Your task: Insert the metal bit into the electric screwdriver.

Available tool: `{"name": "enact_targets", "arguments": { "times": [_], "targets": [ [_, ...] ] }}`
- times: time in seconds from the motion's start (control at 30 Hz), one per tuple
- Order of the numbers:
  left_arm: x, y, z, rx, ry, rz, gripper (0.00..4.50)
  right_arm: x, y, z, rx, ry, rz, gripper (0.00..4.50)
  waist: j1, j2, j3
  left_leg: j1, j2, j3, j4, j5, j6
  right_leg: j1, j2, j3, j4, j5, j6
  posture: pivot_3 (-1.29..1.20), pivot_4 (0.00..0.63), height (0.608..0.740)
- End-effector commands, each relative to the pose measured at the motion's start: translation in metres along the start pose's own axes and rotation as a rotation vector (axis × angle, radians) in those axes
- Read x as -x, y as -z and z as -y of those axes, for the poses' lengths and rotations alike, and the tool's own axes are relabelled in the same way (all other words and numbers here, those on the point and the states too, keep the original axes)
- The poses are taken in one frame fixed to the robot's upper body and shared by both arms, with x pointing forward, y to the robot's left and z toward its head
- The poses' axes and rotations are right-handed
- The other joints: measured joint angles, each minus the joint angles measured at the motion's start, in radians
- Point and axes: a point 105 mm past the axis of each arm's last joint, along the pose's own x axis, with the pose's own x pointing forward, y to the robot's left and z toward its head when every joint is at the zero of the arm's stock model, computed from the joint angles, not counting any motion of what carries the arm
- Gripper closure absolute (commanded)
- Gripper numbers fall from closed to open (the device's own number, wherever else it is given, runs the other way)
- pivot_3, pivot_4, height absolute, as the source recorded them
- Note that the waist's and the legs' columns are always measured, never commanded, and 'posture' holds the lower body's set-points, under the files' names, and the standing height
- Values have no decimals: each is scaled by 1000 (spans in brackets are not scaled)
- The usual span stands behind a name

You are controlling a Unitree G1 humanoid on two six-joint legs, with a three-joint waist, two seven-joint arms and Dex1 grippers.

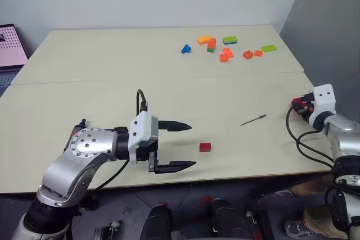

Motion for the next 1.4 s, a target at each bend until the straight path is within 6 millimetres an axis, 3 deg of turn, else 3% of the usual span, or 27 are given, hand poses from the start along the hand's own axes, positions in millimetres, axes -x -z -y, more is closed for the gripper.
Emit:
{"name": "enact_targets", "arguments": {
  "times": [0.03, 0.1, 0.3, 0.43, 0.6, 0.77, 0.97, 1.23, 1.4],
  "targets": [
    [-3, -3, -2, -24, -4, 11, 0, -1, -12, 16, -38, 86, 30, 3017, 0, 0, 0, 1, 0, 2, 0, 0, 0, 0, 0, 2, 0, 0, 0, 0, 150, 740],
    [-3, -3, -3, -26, -6, 8, 0, -1, -13, 17, -58, 91, 35, 2317, 0, 0, 0, 1, 0, 4, 0, 0, 0, 0, 0, 4, -1, 0, 1, 0, 150, 740],
    [3, 1, -5, -18, -44, -20, 0, 8, -35, 15, -69, 22, 133, 825, 0, 0, 0, 1, 0, 8, 0, 0, 0, 0, 0, 8, -2, 2, 3, 0, 150, 740],
    [22, 8, -4, 5, -84, -87, 0, 30, -51, -4, 146, -175, 176, 59, 1, 0, 0, 1, 0, 9, 0, 0, 0, -1, 0, 9, -2, 2, 4, 0, 150, 740],
    [48, 23, 6, -7, -94, -217, 0, 66, -62, -62, 495, -549, 183, 59, -1, 0, 0, 1, 1, 11, -2, -1, 1, -2, 0, 9, -3, -3, -2, 0, 150, 740],
    [56, 30, 17, -41, -63, -276, 0, 105, -65, -143, 561, -1001, 179, 59, -2, -1, 0, 3, 2, 12, -1, -1, 0, -2, 0, 11, -2, -3, -2, 0, 150, 740],
    [52, 33, 25, -48, -58, -268, 0, 104, -53, -197, 564, -1177, 164, 59, 6, -3, 1, 1, 2, 13, -1, -1, 0, -3, -1, 11, -6, -3, -2, 0, 150, 740],
    [47, 35, 35, -32, -60, -254, 0, 87, -34, -237, 582, -1266, 153, 59, 7, -5, 2, 0, 2, 13, -2, -1, 0, -4, -1, 10, -6, -3, -2, 0, 150, 740],
    [44, 33, 36, -29, -58, -244, 0, 84, -35, -250, 567, -1290, 187, 1017, 6, -5, 2, 0, 2, 13, -2, -1, 0, -4, -1, 10, -5, -3, -2, 0, 150, 740]
  ]
}}
